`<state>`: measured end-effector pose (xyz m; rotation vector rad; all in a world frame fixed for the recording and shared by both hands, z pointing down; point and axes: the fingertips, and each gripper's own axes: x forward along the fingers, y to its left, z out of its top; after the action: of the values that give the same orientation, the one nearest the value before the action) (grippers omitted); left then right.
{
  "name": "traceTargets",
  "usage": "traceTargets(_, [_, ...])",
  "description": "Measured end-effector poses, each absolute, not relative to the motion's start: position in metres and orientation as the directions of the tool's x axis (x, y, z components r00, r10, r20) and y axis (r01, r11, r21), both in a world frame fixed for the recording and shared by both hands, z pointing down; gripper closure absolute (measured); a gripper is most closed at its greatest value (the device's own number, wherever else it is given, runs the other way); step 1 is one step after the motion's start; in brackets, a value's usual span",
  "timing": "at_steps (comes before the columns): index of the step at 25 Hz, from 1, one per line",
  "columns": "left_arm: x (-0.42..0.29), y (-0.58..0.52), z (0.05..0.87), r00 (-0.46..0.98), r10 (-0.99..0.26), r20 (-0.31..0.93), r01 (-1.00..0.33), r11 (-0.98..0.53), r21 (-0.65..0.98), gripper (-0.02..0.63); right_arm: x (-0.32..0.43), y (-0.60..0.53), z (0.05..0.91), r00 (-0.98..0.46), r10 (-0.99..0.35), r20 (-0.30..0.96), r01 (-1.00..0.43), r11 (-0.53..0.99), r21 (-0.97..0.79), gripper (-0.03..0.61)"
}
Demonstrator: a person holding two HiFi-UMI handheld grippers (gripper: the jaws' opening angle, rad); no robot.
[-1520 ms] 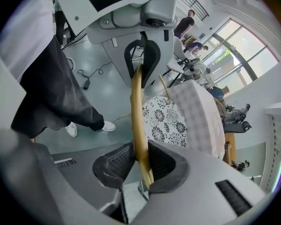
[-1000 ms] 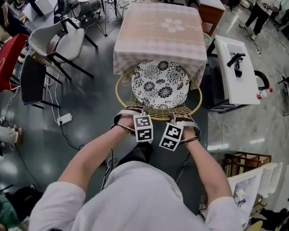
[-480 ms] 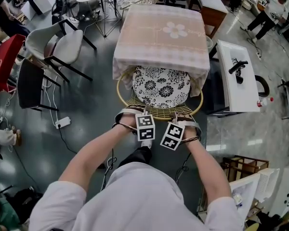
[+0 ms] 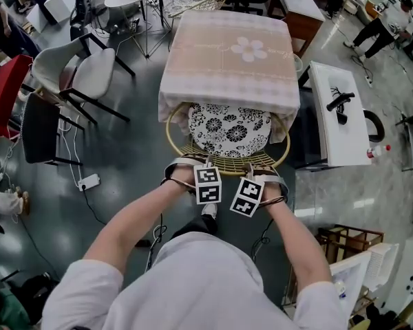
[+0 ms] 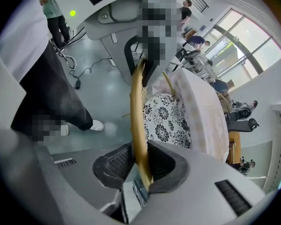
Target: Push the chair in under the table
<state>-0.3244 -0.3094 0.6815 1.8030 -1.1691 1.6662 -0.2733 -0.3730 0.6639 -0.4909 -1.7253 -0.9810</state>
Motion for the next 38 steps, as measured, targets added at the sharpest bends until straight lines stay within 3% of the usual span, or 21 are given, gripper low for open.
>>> traceTargets(11, [-0.326, -0.305, 0.682, -0.075, -0.314, 0.946, -0.831, -0.504, -0.233, 0.541, -0.276, -0.370, 0.665, -0.407, -0.157, 0.900, 0.708, 0.567, 0.420, 0.492])
traceTargets(14, [-0.326, -0.300, 0.679, -0.084, -0.333, 0.939, -0.848, -0.472, -0.243, 0.514, -0.277, -0.366, 0.659, -0.425, -0.158, 0.891, 0.680, 0.594, 0.430, 0.457])
traceTargets(25, [-0.321, -0.292, 0.651, -0.124, -0.436, 0.891, -0.874, -0.377, -0.306, 0.503, -0.273, -0.353, 0.627, -0.516, -0.145, 0.844, 0.513, 0.737, 0.440, 0.457])
traceTargets(38, [-0.288, -0.297, 0.574, -0.096, -0.707, 0.701, -0.993, 0.017, -0.119, 0.507, -0.250, -0.334, 0.570, -0.667, -0.136, 0.733, 0.182, 0.924, 0.337, 0.520])
